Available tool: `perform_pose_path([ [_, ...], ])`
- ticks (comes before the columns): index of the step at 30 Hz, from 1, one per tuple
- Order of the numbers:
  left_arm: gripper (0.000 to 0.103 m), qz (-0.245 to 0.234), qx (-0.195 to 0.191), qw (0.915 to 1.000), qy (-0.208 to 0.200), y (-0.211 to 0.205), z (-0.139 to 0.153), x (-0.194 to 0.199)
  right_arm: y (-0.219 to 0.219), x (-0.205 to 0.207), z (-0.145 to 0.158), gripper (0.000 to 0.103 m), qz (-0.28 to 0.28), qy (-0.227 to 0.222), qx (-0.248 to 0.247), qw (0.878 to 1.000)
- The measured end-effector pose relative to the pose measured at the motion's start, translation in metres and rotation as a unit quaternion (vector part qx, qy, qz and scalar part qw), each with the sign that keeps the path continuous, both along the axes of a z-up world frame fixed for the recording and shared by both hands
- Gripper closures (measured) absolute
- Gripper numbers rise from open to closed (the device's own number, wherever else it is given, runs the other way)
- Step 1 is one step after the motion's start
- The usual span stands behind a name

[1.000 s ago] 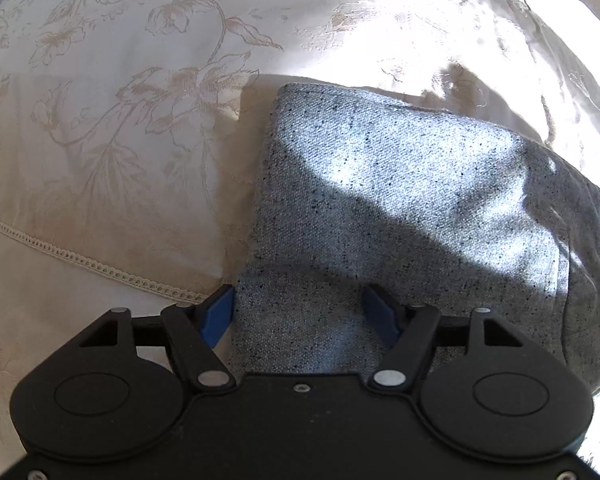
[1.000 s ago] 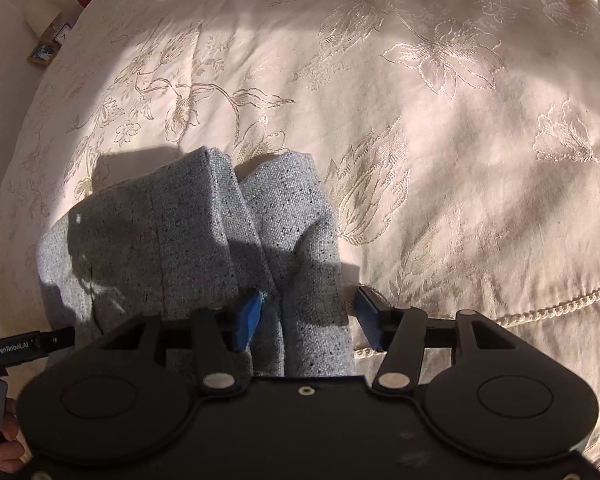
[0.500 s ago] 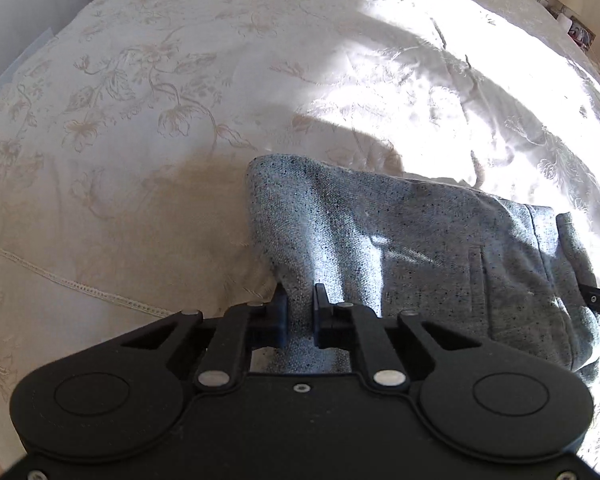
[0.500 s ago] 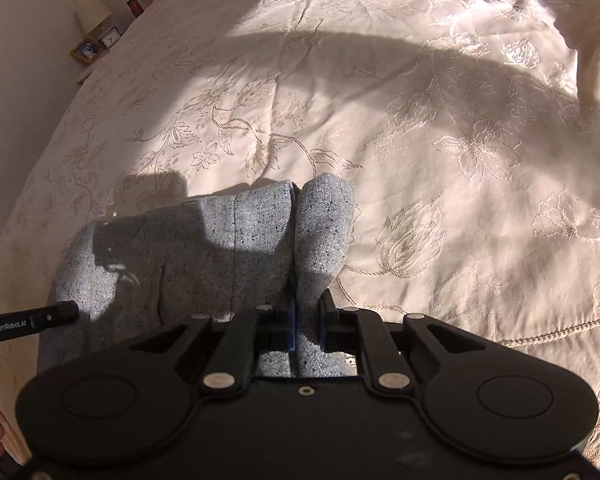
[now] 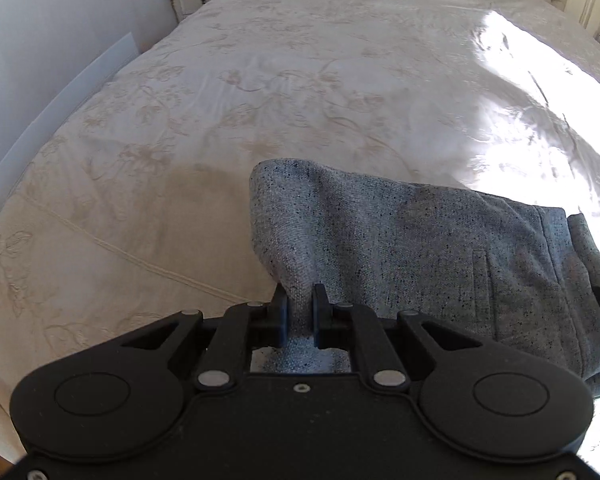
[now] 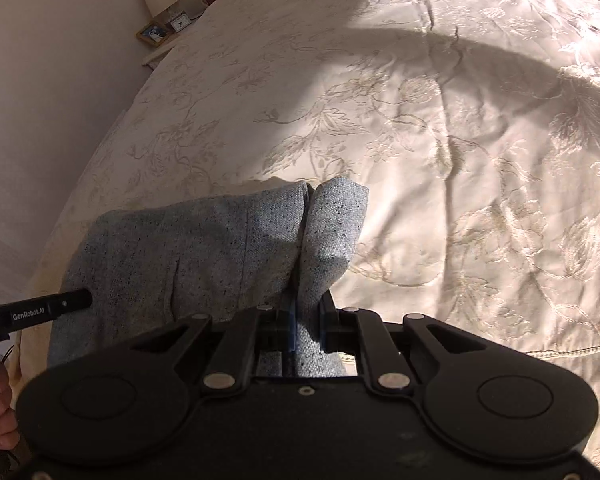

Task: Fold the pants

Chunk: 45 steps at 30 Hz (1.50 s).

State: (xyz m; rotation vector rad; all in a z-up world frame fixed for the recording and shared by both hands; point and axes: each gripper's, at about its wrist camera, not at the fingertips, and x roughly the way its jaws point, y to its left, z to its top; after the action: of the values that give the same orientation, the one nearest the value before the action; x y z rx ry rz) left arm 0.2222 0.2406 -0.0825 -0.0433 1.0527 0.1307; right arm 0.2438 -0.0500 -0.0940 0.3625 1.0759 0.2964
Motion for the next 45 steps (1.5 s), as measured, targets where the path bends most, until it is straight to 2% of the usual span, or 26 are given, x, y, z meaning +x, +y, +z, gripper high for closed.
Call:
perform_pose_path([
  [6, 0.086, 0.027, 0.012, 0.9996, -0.006, 0.072, -0.01, 0.009, 0.09, 0.03, 0.004, 0.092, 0.022, -0.006, 0.003, 1.0],
  [9, 0.079, 0.033, 0.026, 0.9991, 0.003, 0.099, -0.022, 0.016, 0.124, 0.038, 0.003, 0.091, 0.03, -0.014, -0.008, 0.999],
  [12, 0.079, 0.061, 0.064, 0.9961, 0.012, 0.117, -0.032, 0.016, 0.155, 0.044, -0.006, 0.085, 0.024, -0.005, -0.067, 0.997],
  [14, 0.079, 0.071, 0.052, 0.996, 0.016, 0.129, -0.033, 0.013, 0.168, 0.042, -0.005, 0.085, 0.011, -0.014, -0.109, 0.994],
  [17, 0.079, 0.074, 0.03, 0.9967, 0.013, 0.138, -0.028, 0.001, 0.177, 0.029, 0.004, 0.085, 0.009, -0.026, -0.111, 0.993],
  [23, 0.079, 0.063, 0.002, 0.998, -0.007, 0.13, -0.01, -0.024, 0.186, -0.014, 0.042, 0.085, 0.015, -0.061, -0.109, 0.992],
  [29, 0.079, 0.055, -0.018, 0.9983, -0.013, 0.106, 0.004, -0.05, 0.19, -0.057, 0.064, 0.085, 0.028, -0.079, -0.105, 0.991],
  [35, 0.079, 0.052, -0.009, 0.9984, -0.021, 0.077, 0.015, -0.079, 0.19, -0.086, 0.072, 0.083, 0.036, -0.075, -0.086, 0.993],
  [41, 0.079, 0.067, -0.03, 0.9972, -0.019, 0.06, 0.025, -0.108, 0.187, -0.118, 0.081, 0.083, 0.048, -0.087, -0.088, 0.991],
  [45, 0.079, 0.062, -0.015, 0.9979, -0.01, 0.05, 0.029, -0.12, 0.181, -0.133, 0.087, 0.082, 0.048, -0.093, -0.081, 0.991],
])
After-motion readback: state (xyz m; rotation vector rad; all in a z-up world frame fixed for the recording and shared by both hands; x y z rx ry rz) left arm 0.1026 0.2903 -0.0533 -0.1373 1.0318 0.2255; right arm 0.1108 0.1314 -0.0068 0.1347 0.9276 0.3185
